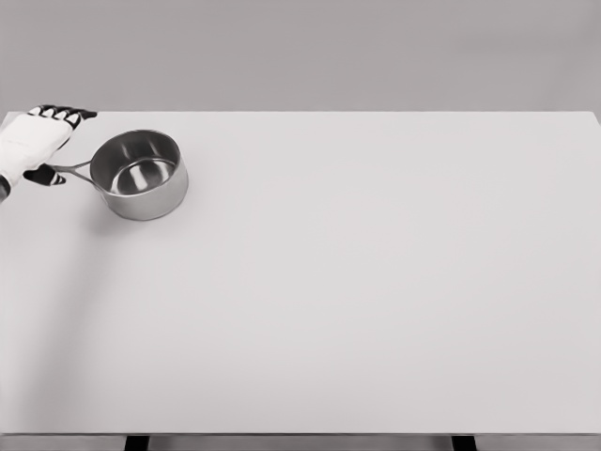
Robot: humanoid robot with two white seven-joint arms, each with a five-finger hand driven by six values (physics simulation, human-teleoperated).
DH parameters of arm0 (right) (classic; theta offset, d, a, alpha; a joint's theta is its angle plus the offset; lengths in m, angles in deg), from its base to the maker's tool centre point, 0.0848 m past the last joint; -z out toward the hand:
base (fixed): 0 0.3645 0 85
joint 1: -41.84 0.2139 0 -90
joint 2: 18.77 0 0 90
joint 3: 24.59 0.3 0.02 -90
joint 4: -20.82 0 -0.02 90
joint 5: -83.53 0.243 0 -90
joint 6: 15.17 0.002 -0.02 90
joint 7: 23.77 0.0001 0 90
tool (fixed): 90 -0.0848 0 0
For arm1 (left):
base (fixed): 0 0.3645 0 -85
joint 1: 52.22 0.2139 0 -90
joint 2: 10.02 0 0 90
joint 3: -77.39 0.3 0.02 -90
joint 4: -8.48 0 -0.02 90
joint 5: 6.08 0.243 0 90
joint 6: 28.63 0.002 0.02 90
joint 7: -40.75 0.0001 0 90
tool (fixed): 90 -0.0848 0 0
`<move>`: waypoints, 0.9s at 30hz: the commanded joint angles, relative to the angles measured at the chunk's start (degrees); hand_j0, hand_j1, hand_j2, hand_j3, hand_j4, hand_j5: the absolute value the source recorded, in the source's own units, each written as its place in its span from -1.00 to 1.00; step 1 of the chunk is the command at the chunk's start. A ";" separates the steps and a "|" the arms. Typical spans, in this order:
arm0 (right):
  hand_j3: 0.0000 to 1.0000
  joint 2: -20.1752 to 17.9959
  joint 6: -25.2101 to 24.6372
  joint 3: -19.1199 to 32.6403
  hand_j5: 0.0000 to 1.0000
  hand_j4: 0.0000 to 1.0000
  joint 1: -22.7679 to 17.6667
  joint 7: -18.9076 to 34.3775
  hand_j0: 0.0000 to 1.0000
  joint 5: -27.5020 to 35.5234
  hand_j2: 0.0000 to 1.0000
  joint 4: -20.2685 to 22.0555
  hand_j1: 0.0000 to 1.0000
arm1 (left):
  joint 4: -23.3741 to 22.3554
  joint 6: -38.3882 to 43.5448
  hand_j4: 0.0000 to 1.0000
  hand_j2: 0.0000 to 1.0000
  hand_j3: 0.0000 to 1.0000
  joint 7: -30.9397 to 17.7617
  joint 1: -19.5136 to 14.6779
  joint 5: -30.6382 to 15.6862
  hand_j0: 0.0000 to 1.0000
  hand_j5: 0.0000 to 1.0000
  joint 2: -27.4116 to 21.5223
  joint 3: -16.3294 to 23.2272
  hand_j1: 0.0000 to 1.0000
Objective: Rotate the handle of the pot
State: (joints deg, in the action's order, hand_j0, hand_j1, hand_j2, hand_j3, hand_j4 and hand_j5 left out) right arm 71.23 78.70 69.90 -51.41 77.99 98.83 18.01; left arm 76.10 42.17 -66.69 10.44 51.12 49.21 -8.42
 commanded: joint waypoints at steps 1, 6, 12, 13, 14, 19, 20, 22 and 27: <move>1.00 0.00 0.00 0.00 1.00 1.00 0.00 0.01 1.00 -0.01 1.00 0.00 1.00 | -0.29 0.04 1.00 1.00 1.00 0.04 -0.09 -0.15 1.00 1.00 0.01 0.20 1.00; 1.00 0.00 0.00 0.00 1.00 1.00 0.00 0.01 1.00 -0.01 1.00 0.00 1.00 | 0.41 -0.05 1.00 1.00 1.00 0.04 0.09 -0.33 1.00 1.00 0.18 0.20 1.00; 1.00 0.00 0.00 0.00 1.00 1.00 0.00 0.01 1.00 -0.01 1.00 0.00 1.00 | 5.59 -0.13 1.00 1.00 1.00 0.04 1.93 -0.86 1.00 1.00 -0.08 -0.50 1.00; 1.00 0.00 0.09 0.00 1.00 1.00 0.00 0.01 1.00 -0.01 1.00 0.00 1.00 | 5.94 -0.13 1.00 1.00 1.00 0.12 2.11 -0.94 1.00 1.00 -0.08 -0.59 1.00; 1.00 0.00 0.00 0.00 1.00 1.00 0.00 0.01 1.00 -0.01 1.00 0.00 1.00 | 6.30 -0.13 1.00 1.00 1.00 0.13 2.46 -0.94 1.00 1.00 -0.08 -0.59 1.00; 1.00 0.00 0.00 0.00 1.00 1.00 0.00 0.01 1.00 -0.01 1.00 0.00 1.00 | 7.96 -0.13 1.00 1.00 1.00 0.13 4.13 -1.12 1.00 1.00 -0.26 -0.94 1.00; 1.00 0.00 0.09 0.00 1.00 1.00 0.00 0.01 1.00 -0.01 1.00 0.00 1.00 | 8.67 -0.13 1.00 1.00 1.00 0.13 4.83 -1.12 1.00 1.00 -0.26 -1.38 1.00; 1.00 0.00 0.00 0.00 1.00 1.00 0.00 0.01 1.00 -0.01 1.00 0.00 1.00 | 10.86 -0.13 1.00 1.00 1.00 0.13 6.76 -1.65 1.00 1.00 -0.52 -2.61 1.00; 1.00 0.00 0.00 0.00 1.00 1.00 0.00 0.01 1.00 -0.01 1.00 0.00 1.00 | 16.84 -0.31 1.00 1.00 1.00 0.13 11.42 -2.70 1.00 1.00 -0.87 -7.35 1.00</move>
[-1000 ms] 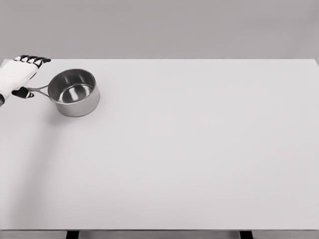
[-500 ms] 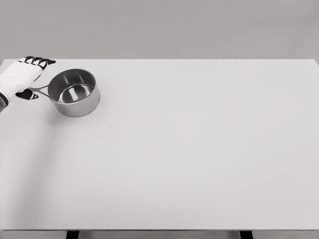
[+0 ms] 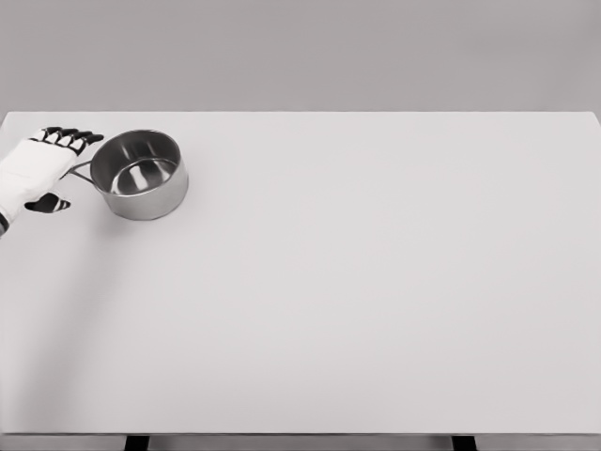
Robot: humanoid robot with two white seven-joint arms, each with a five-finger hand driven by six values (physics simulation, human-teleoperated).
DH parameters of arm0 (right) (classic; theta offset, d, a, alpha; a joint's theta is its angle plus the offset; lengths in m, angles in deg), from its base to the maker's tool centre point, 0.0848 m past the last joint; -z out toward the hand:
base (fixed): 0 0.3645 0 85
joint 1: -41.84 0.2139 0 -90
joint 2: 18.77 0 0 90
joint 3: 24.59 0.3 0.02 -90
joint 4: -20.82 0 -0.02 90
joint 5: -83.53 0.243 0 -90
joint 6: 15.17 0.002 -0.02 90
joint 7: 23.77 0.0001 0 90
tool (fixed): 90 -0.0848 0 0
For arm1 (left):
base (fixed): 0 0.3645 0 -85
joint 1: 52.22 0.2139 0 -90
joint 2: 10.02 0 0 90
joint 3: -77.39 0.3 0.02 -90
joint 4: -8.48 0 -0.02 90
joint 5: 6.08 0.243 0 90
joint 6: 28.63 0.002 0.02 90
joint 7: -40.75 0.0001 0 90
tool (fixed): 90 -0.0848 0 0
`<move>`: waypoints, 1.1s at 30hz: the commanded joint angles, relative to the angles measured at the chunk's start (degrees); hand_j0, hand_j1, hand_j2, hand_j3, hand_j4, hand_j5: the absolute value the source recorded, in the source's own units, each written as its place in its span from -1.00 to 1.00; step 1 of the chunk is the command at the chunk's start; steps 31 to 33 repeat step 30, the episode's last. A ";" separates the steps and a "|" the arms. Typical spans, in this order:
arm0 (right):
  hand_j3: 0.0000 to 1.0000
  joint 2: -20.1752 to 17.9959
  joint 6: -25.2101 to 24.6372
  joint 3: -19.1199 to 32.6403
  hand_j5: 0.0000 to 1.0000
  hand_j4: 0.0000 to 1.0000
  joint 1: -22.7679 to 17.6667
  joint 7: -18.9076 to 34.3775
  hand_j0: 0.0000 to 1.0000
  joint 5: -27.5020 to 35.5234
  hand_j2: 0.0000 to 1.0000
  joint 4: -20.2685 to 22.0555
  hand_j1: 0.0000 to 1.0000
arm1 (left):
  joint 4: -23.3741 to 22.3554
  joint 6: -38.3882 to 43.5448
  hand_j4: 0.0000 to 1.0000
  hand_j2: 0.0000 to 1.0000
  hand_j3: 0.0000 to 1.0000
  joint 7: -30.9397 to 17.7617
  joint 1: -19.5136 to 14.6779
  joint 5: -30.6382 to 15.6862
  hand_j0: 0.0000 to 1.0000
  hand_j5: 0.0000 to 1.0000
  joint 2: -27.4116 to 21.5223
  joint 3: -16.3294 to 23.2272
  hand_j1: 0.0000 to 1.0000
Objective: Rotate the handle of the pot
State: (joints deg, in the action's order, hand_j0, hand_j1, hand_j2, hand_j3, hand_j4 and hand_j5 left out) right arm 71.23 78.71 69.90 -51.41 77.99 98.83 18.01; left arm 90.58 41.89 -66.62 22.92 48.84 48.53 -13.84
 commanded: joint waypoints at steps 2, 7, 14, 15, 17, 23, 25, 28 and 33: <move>1.00 0.00 0.00 0.00 1.00 1.00 0.00 0.01 1.00 -0.01 1.00 0.00 1.00 | 6.67 -0.20 1.00 1.00 1.00 0.06 2.20 -3.67 1.00 1.00 -0.98 -3.77 1.00; 1.00 0.00 0.00 0.00 1.00 1.00 0.00 0.01 1.00 -0.01 1.00 0.00 1.00 | 18.62 -2.66 1.00 1.00 1.00 0.06 10.20 -10.62 1.00 1.00 -1.95 -10.80 1.00; 1.00 0.00 0.00 0.00 1.00 1.00 0.00 0.01 1.00 -0.01 1.00 0.00 1.00 | 20.56 -15.51 1.00 1.00 1.00 -0.03 12.04 -20.99 1.00 1.00 -1.51 -14.76 1.00; 1.00 0.00 0.00 0.00 1.00 1.00 0.00 0.01 1.00 -0.01 1.00 0.00 1.00 | 20.56 -15.51 1.00 1.00 1.00 -0.12 12.13 -21.08 1.00 1.00 -1.25 -15.11 1.00; 1.00 0.00 0.00 0.00 1.00 1.00 0.00 0.01 1.00 -0.01 1.00 0.00 1.00 | 20.39 -15.51 1.00 1.00 1.00 -0.82 13.18 -20.29 1.00 1.00 -1.07 -14.94 1.00; 1.00 0.00 0.00 0.00 1.00 1.00 0.00 0.01 1.00 -0.01 1.00 0.00 1.00 | 19.77 -15.51 1.00 1.00 1.00 -4.60 16.09 -24.07 1.00 1.00 -0.02 -15.03 1.00; 1.00 0.00 0.08 0.00 1.00 1.00 0.00 0.01 1.00 -0.01 1.00 0.00 1.00 | 20.82 -15.51 1.00 1.00 1.00 -4.69 16.35 -24.16 1.00 1.00 0.16 -15.03 1.00; 1.00 0.00 0.00 0.00 1.00 1.00 0.00 0.01 1.00 -0.01 1.00 0.00 1.00 | 21.00 -15.51 1.00 1.00 1.00 -4.69 16.44 -24.16 1.00 1.00 0.25 -15.03 1.00; 1.00 0.00 0.00 0.00 1.00 1.00 0.00 0.01 1.00 -0.01 1.00 0.00 1.00 | 21.00 -15.51 1.00 1.00 1.00 -4.69 16.44 -24.16 1.00 1.00 1.21 -15.03 1.00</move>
